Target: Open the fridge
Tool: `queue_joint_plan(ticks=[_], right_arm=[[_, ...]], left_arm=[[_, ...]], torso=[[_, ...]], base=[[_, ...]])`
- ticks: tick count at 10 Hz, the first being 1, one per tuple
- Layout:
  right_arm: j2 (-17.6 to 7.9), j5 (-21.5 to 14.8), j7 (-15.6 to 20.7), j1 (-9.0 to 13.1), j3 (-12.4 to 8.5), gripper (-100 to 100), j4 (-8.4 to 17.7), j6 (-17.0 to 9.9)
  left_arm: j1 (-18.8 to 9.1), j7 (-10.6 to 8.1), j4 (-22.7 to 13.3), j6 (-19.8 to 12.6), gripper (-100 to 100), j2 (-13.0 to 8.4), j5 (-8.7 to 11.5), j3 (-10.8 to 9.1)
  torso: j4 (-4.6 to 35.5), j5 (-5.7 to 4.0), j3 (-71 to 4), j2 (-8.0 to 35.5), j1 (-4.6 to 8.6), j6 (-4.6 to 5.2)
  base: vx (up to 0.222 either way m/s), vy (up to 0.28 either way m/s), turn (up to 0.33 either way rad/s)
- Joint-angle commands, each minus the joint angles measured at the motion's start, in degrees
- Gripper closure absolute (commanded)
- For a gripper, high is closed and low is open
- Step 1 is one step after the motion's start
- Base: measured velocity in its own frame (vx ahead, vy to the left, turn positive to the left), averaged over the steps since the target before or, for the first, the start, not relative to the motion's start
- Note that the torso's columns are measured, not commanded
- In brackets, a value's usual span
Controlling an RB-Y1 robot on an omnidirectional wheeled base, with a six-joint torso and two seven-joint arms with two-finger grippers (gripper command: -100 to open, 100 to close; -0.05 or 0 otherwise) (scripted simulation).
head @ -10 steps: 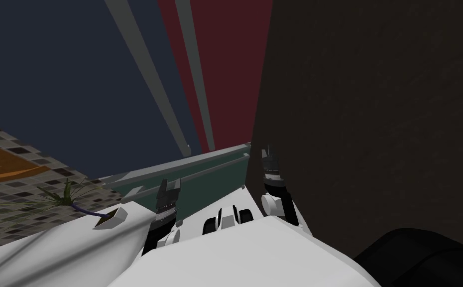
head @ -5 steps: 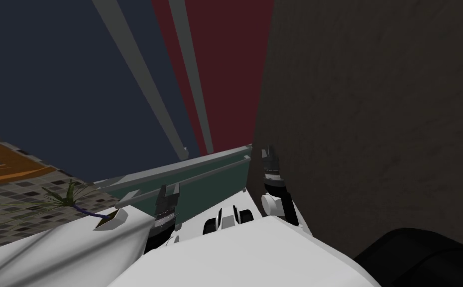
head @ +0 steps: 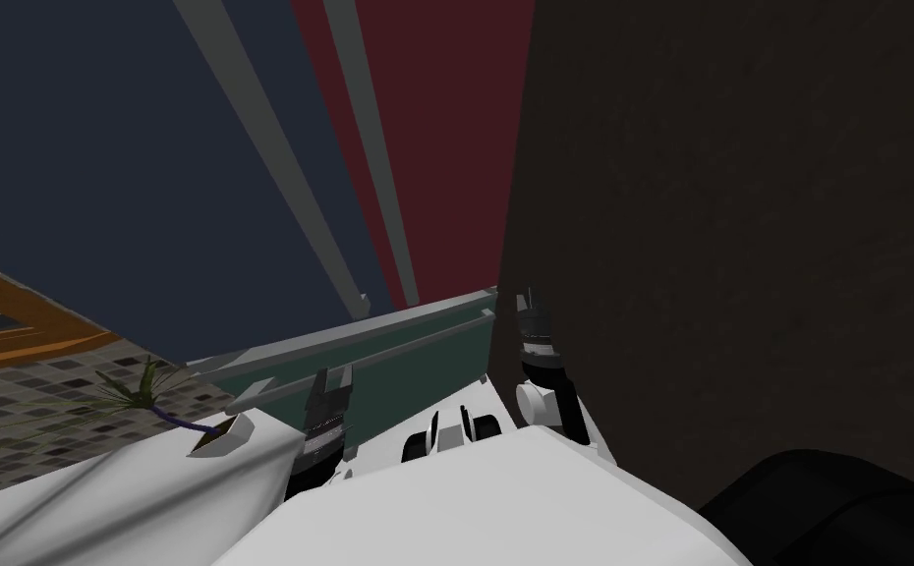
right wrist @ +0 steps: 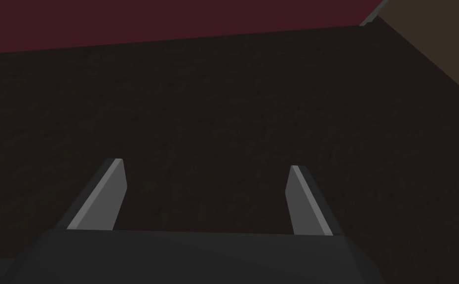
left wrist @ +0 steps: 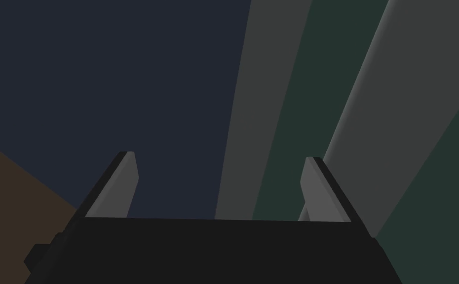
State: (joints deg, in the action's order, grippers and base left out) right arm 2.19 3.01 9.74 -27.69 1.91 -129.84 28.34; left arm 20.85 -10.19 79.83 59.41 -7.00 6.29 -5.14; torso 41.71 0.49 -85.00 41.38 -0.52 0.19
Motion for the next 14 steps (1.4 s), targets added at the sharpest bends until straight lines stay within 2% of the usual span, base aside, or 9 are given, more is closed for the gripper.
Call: queue_joint_plan(ticks=[1, 3, 6, 9, 11, 13, 14], right_arm=[[0.0, 0.0, 0.0, 0.0, 0.0, 0, 0.0, 0.0], [0.0, 0.0, 0.0, 0.0, 0.0, 0, 0.0, 0.0], [0.0, 0.0, 0.0, 0.0, 0.0, 0, 0.0, 0.0], [0.0, 0.0, 0.0, 0.0, 0.0, 0, 0.0, 0.0], [0.0, 0.0, 0.0, 0.0, 0.0, 0, 0.0, 0.0], [0.0, 0.0, 0.0, 0.0, 0.0, 0, 0.0, 0.0], [0.0, 0.0, 0.0, 0.0, 0.0, 0, 0.0, 0.0]], left_arm=[[0.1, -0.29, -3.6, 0.9, -100, 0.3, -0.1, 0.08], [-0.4, -0.88, -6.9, 3.2, -100, 0.3, 0.1, -0.28], [-0.6, -1.16, -9.4, 4.2, -100, 0.3, 0.1, -0.44], [-1.1, -1.83, -13.9, 6.7, -100, 0.3, 0.3, -0.83], [-1.1, -1.83, -13.9, 6.7, -100, 0.3, 0.3, -0.83], [-1.2, -2.08, -15.6, 7.7, -100, 0.2, 0.3, -0.98], [-1.5, -2.13, -14.4, 8.4, -100, 0.0, 0.4, -1.19]], torso=[[0.0, 0.04, 0.0, -0.1, -0.04, 0.0], [0.0, 0.05, 0.0, 0.0, -0.06, -0.01], [0.0, 0.02, 0.1, 0.1, -0.03, -0.01], [0.0, 0.05, 0.1, 0.0, -0.05, -0.01], [0.1, 0.05, 0.1, 0.1, -0.05, 0.07], [0.0, 0.12, 0.1, 0.0, -0.18, 0.0], [0.0, 0.17, 0.0, -0.1, -0.21, 0.02]], base=[[0.046, -0.018, 0.014], [0.048, -0.021, 0.036], [0.043, -0.022, 0.017], [0.05, -0.026, 0.03], [0.017, -0.01, 0.006], [0.019, -0.009, 0.012], [-0.006, -0.013, 0.026]])
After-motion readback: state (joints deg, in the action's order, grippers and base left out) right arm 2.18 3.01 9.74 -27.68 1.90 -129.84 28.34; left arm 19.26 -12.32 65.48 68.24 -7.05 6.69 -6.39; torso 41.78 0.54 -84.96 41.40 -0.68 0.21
